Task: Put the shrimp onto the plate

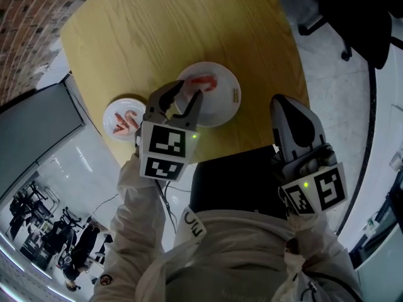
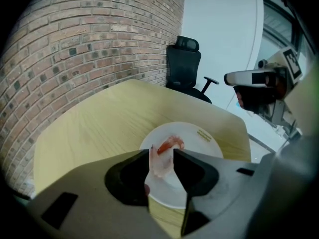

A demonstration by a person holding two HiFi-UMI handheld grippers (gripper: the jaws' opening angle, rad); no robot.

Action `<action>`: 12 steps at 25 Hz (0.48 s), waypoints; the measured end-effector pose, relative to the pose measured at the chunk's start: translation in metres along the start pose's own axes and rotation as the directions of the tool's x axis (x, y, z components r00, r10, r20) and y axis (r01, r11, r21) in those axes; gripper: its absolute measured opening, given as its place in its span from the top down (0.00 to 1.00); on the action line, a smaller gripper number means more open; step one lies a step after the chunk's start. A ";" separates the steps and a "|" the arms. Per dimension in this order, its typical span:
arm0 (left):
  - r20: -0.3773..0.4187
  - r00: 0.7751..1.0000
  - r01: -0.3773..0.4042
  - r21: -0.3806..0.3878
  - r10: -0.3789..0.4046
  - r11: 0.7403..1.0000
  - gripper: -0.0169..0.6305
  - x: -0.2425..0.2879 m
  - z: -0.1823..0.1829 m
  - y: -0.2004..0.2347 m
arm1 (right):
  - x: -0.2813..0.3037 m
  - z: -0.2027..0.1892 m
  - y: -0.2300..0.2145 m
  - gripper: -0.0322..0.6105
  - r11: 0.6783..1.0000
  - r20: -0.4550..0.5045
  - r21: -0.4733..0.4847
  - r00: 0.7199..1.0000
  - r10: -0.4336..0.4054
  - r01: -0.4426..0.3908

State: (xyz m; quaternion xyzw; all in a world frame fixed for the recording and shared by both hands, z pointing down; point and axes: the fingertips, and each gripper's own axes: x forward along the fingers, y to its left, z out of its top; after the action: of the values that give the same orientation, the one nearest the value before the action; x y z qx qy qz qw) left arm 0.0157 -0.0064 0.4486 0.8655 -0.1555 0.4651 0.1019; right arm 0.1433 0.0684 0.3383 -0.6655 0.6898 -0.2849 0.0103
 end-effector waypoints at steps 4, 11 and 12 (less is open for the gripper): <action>0.012 1.000 -0.013 -0.005 0.013 1.000 0.74 -0.009 0.000 0.001 | 0.003 0.001 0.006 0.91 1.000 -0.003 -0.008 1.000 0.019 -0.019; 0.022 0.998 -0.063 -0.072 0.065 0.995 0.74 -0.030 -0.015 0.007 | 0.006 -0.007 0.017 0.91 0.997 -0.026 -0.023 0.997 0.073 -0.074; 0.027 0.997 -0.072 -0.095 0.075 0.993 0.74 -0.033 -0.019 0.010 | 0.007 -0.008 0.019 0.91 0.996 -0.030 -0.026 0.996 0.082 -0.083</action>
State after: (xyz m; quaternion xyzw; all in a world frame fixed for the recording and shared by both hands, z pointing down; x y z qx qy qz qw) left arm -0.0197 -0.0039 0.4313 0.8604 -0.2105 0.4476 0.1229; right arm 0.1222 0.0645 0.3401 -0.6323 0.7206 -0.2844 0.0031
